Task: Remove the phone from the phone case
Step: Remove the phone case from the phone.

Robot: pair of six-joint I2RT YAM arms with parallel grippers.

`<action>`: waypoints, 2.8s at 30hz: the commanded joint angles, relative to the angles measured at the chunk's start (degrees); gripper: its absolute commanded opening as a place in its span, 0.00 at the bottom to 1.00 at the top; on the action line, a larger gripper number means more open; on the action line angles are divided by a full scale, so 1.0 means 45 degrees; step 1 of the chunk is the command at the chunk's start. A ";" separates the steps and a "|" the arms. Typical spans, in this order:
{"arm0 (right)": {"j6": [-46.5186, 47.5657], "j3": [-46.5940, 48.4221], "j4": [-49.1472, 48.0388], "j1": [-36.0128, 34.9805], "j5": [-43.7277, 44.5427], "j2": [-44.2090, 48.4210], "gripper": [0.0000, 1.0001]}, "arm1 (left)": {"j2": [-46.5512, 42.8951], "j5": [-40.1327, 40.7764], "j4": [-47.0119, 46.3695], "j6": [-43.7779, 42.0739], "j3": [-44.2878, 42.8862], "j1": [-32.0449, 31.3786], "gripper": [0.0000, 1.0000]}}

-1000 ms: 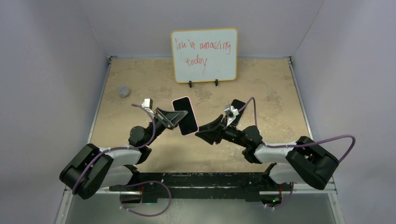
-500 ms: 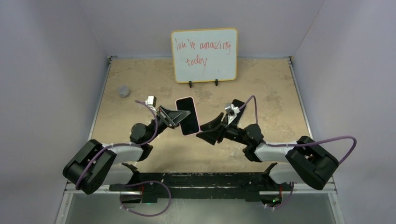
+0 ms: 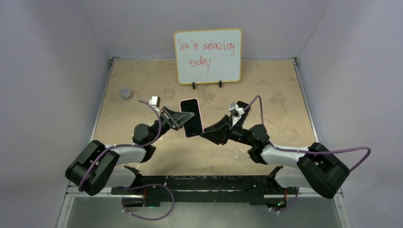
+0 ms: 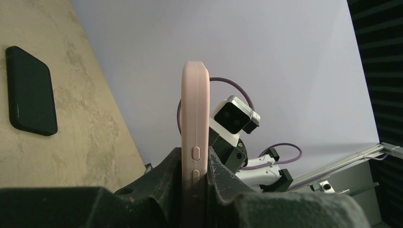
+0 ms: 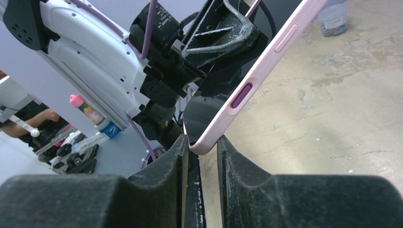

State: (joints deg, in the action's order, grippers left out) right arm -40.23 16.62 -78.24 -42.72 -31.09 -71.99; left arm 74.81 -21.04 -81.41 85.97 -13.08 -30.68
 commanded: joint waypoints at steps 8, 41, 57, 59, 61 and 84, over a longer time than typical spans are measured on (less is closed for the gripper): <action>0.2684 0.1201 0.2480 0.0026 -0.1736 0.1035 0.05 | 0.0561 -0.1078 -0.1978 0.0645 -0.1106 0.0234 0.00; 0.4472 0.2826 0.6634 0.0030 0.1595 0.0018 0.01 | -0.0082 -0.2608 -0.1326 0.0450 -0.1702 0.0118 0.00; 0.1116 0.0657 0.4820 0.0042 0.4023 0.2911 0.65 | -0.1359 0.0621 0.0386 -0.1506 -0.0588 0.0157 0.00; 0.0624 0.0819 0.4241 0.0023 0.3580 0.2666 0.66 | -0.1396 0.0710 0.0647 -0.1647 -0.0623 0.0157 0.00; 0.0236 0.1331 0.4343 0.0032 0.3112 0.2377 0.68 | -0.1427 0.0777 0.0754 -0.1709 -0.0656 0.0157 0.00; -0.2276 0.3269 0.2724 0.0006 0.0229 -0.0907 0.42 | -0.1272 0.0320 0.0828 -0.1859 -0.1033 0.0186 0.00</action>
State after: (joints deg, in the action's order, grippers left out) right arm -47.27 29.34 -60.66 -42.63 -25.41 -74.41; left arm 70.22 -19.18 -72.25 78.32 -15.35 -30.13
